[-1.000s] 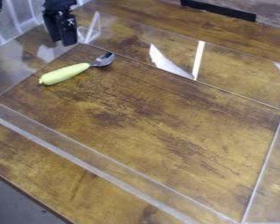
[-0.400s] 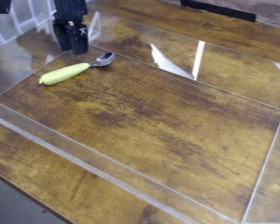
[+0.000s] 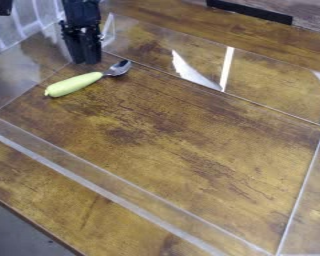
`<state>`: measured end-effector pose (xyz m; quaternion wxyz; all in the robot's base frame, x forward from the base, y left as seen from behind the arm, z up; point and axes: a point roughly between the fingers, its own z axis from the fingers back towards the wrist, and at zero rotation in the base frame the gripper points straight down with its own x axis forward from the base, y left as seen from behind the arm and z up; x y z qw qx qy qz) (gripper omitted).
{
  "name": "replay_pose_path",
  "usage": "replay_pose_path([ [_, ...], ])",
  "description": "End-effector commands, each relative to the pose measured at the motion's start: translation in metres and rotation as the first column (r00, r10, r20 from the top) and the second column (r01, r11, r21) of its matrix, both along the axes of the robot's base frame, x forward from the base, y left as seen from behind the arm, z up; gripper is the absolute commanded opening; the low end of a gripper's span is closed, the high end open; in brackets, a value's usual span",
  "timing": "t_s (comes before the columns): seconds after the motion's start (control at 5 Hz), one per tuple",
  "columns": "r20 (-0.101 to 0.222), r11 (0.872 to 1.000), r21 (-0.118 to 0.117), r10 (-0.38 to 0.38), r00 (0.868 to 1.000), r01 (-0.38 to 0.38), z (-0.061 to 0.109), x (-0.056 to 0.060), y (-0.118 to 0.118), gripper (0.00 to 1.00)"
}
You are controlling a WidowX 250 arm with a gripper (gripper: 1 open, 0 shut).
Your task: Move the green spoon to the left
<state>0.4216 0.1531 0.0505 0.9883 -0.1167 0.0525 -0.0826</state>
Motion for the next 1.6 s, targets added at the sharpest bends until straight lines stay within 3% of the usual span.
replay_pose_path([
  [0.0, 0.115, 0.996, 0.041, 0.068, 0.991, -0.073, 0.058, 0.011, -0.006, 1.0],
  [0.2, 0.103, 0.995, 0.041, 0.089, 0.991, -0.093, 0.066, 0.018, -0.009, 1.0],
  [0.4, 0.078, 0.994, 0.043, 0.097, 0.992, -0.1, 0.062, 0.02, -0.014, 1.0],
  [0.8, 0.035, 0.995, 0.058, 0.083, 0.996, -0.085, 0.036, 0.018, -0.013, 1.0],
  [1.4, -0.004, 0.982, 0.046, 0.181, 0.983, -0.181, 0.052, 0.008, -0.008, 1.0],
])
